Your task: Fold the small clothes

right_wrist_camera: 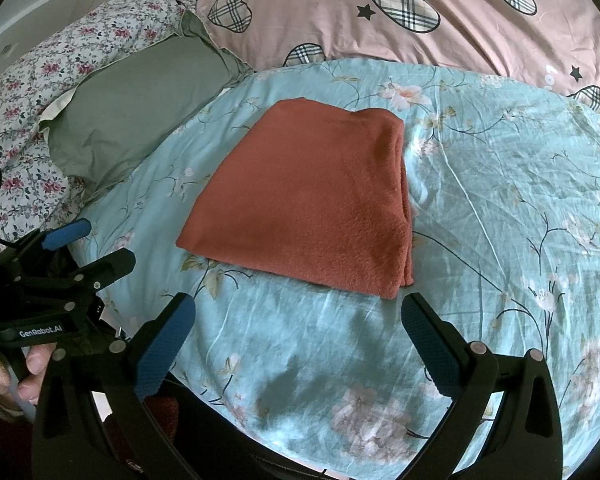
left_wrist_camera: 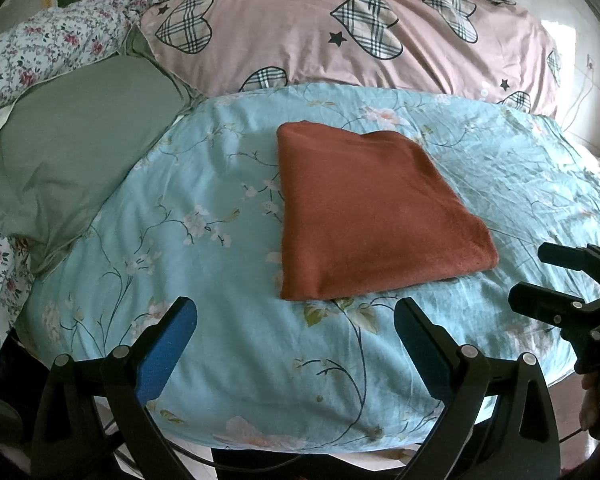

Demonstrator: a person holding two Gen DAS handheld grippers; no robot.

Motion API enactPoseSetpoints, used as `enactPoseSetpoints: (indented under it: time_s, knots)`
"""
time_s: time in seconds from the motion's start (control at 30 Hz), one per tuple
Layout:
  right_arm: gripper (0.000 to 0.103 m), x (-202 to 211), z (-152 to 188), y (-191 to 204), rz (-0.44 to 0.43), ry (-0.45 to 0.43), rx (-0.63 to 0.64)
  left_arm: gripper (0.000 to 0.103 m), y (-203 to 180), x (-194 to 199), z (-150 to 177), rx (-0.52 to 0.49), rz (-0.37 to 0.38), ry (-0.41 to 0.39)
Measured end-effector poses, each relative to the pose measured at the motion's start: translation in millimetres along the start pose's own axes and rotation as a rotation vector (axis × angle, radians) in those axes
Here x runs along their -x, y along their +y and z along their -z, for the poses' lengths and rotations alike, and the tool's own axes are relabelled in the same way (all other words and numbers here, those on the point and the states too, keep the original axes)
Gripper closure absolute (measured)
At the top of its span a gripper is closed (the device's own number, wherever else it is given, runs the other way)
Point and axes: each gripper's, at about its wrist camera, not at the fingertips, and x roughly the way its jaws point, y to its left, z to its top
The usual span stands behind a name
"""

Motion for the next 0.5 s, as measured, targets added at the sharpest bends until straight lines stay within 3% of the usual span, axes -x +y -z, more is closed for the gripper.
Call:
enactPoseSetpoints:
  time_s: [0.5]
  knots:
    - [0.0, -0.4, -0.8, 0.7, 0.003, 0.007, -0.002, 0.004, -1.5, -0.7, -0.7, -0.002, -0.002, 0.003]
